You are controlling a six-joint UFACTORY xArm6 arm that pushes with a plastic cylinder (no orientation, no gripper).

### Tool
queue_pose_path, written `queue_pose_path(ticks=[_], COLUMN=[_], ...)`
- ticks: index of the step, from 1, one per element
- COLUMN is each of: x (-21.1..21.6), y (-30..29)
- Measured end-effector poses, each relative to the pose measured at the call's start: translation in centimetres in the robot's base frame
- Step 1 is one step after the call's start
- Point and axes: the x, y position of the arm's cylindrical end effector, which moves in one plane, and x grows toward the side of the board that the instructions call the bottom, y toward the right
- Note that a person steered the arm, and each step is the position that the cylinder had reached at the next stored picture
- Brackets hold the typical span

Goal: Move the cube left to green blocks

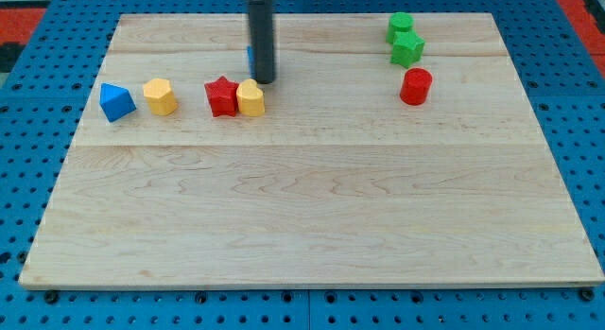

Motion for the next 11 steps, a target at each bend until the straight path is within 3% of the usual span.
queue_pose_path(ticks=[2,3,4,6,8,9,11], x=[-3.7,-5.9,-6.1,-9.7,-9.7,-8.9,-7.9], y=[0.6,6.2,0.3,4.7,12.3,12.7,-9.5])
